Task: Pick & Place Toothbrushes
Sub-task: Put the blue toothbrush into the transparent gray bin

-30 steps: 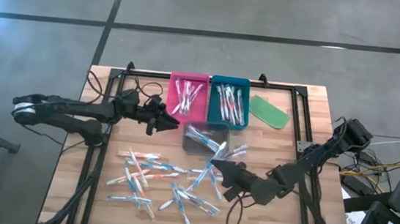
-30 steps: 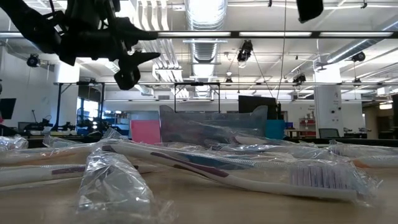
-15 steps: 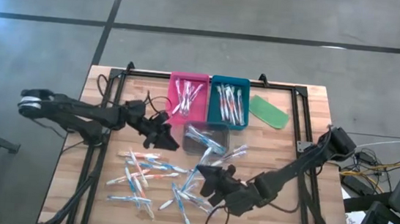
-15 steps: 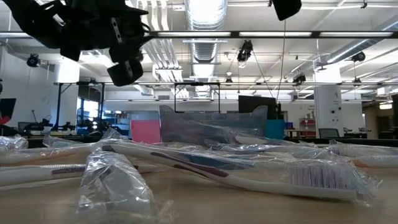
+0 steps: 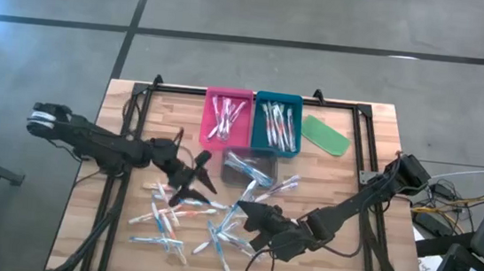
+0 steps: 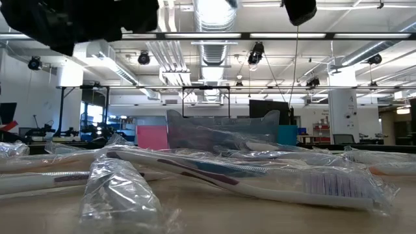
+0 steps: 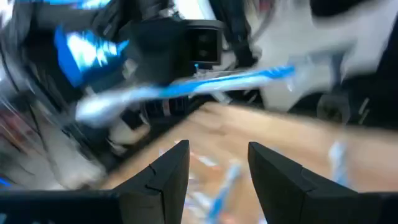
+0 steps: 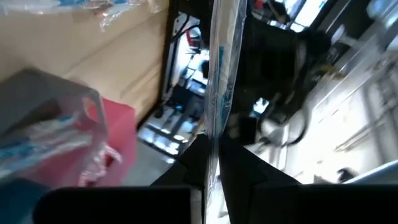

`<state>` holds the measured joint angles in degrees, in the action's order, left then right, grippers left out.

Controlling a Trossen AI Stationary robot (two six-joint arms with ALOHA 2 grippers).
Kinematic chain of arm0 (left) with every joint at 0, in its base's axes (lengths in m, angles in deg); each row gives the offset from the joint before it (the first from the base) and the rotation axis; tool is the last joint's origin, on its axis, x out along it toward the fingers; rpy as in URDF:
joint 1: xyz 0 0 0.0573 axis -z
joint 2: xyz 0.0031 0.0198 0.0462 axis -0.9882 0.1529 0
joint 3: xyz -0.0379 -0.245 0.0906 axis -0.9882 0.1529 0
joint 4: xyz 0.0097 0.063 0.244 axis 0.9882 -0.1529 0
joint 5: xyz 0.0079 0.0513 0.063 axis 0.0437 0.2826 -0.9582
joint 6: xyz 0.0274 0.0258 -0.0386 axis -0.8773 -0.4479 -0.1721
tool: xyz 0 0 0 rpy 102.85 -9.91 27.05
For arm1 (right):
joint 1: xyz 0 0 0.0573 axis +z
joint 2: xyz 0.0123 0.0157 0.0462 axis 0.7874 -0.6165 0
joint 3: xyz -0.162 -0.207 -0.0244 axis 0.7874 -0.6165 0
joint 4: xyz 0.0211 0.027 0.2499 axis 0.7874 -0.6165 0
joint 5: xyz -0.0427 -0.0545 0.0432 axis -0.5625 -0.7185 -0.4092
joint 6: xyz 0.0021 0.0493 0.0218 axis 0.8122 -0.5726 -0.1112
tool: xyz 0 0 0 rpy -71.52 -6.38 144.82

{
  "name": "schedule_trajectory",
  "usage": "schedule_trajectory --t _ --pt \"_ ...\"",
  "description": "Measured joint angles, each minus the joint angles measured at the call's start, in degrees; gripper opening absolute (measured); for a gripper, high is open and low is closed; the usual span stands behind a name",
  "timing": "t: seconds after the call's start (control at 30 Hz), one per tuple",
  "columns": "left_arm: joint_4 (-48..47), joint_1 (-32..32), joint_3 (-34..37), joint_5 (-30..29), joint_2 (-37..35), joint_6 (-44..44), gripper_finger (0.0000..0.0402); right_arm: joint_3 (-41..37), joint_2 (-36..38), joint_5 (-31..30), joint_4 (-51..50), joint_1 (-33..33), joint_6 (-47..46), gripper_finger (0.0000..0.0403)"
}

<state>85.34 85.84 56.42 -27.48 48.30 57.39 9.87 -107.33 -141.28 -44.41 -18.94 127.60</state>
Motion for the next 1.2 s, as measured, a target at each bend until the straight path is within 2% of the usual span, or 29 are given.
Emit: schedule_trajectory --t 0.07,0.17,0.3,0.4,0.67,1.07,1.2 --pt "-0.3 2.9 0.0 -6.2 0.5 -9.9 0.017 0.0 0.0 0.0 -1.3 -0.4 -4.6 0.0022" --pt "-0.4 7.5 -0.1 -19.3 1.4 -22.7 0.017 -0.1 0.2 0.4 -3.5 -0.8 -11.2 0.0022" --pt "-0.3 12.5 -1.6 -35.0 3.3 -36.9 0.017 -0.1 0.2 4.4 -7.0 -1.6 -19.4 0.0022" --pt "-0.4 14.8 -2.7 -41.1 4.6 -43.4 0.017 -0.1 0.2 5.0 -9.8 -2.0 -23.4 0.0022" --pt "-0.3 17.1 -5.4 -41.7 8.3 -46.9 0.017 -0.2 0.3 5.0 -10.9 -2.1 -24.8 0.0022" --pt "-0.3 18.4 -14.2 -42.2 16.7 -47.6 0.0169 -0.2 0.3 4.8 -10.8 -2.6 -25.1 0.0022" --pt "-0.3 18.8 -15.2 -42.2 17.6 -47.7 0.0149 -0.2 0.3 4.3 -11.1 -2.6 -25.6 0.0022"
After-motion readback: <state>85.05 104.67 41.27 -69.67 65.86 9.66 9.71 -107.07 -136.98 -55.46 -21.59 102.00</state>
